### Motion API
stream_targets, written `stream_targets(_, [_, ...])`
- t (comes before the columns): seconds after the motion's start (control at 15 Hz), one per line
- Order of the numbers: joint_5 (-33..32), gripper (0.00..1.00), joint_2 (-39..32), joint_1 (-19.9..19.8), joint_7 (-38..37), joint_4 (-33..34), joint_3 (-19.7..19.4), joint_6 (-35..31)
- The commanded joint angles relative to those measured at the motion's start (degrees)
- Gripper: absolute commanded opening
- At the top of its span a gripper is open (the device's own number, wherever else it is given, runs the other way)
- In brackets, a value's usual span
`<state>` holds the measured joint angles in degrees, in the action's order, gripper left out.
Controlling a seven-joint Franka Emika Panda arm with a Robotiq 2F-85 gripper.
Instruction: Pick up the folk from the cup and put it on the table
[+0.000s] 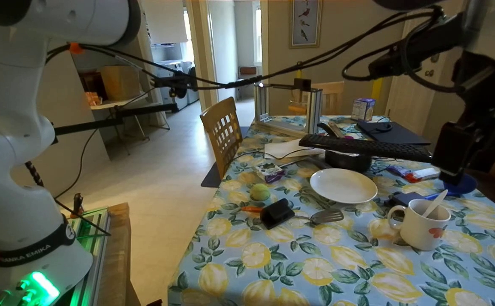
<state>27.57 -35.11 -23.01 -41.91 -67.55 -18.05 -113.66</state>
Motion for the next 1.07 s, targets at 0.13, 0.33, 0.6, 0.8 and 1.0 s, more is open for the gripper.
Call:
stream_targets(0.13, [-4.81, 1.0, -6.4, 0.41, 3.32, 9.12, 4.5, -5.34])
stream_targets(0.33, [-6.79, 1.0, -11.5, 2.83, 5.46, 15.6, 6.59, -2.09])
stream_targets(0.6, [-6.13, 1.0, -9.05, 4.04, 4.74, 10.55, 6.63, -3.94])
stream_targets(0.8, [-6.12, 1.0, -8.85, 3.23, 4.78, 10.56, 6.42, -3.95])
stream_targets(1.0, [-9.88, 1.0, -13.44, 4.4, 3.93, 15.74, 4.11, -5.15])
